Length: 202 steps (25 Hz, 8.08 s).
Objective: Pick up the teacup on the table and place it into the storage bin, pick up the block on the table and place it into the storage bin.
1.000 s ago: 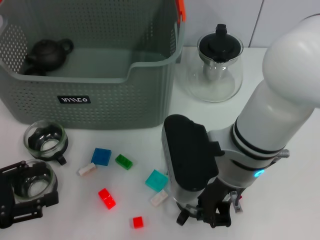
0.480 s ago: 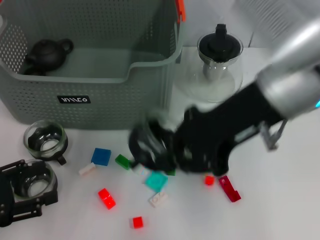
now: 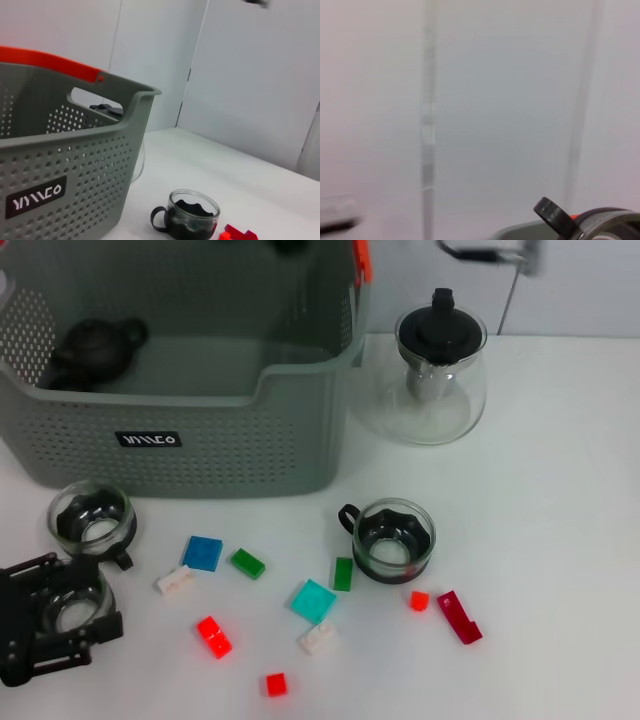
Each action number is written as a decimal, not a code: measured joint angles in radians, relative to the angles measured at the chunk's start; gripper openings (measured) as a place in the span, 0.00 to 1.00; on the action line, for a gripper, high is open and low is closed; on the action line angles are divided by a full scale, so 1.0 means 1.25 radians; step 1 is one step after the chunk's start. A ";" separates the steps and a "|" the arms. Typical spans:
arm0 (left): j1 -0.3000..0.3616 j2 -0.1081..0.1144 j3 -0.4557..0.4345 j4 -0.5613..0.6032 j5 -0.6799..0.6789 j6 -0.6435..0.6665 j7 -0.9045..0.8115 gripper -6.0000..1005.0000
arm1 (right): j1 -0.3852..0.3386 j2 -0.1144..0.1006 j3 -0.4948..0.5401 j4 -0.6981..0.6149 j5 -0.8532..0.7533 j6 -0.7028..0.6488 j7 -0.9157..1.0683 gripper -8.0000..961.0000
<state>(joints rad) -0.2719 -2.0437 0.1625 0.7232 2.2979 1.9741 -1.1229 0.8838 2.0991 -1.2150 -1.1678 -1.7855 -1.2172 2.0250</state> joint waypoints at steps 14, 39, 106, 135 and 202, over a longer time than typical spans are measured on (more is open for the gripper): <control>0.003 -0.010 0.000 -0.020 0.000 -0.002 -0.001 0.79 | 0.429 0.013 -0.051 0.679 -0.154 0.540 0.025 0.06; -0.025 -0.012 0.000 -0.035 -0.001 -0.010 -0.001 0.79 | 0.405 0.011 -0.099 0.740 -0.137 0.497 0.077 0.17; -0.031 -0.013 0.067 -0.035 0.041 0.051 0.043 0.79 | -0.074 0.007 -0.338 -0.020 -0.543 -0.213 0.103 0.73; -0.027 -0.013 0.040 -0.041 0.040 0.036 0.042 0.79 | -0.025 0.002 -0.344 0.170 -0.516 -0.099 0.140 0.28; -0.033 -0.020 0.021 -0.075 0.032 -0.014 0.043 0.79 | 0.380 0.007 -0.096 0.688 -0.226 0.422 0.087 0.07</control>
<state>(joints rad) -0.3129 -2.0693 0.1887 0.6289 2.3378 1.9561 -1.0697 1.3588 2.1082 -1.3346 -0.3078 -2.0682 -0.6896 2.1337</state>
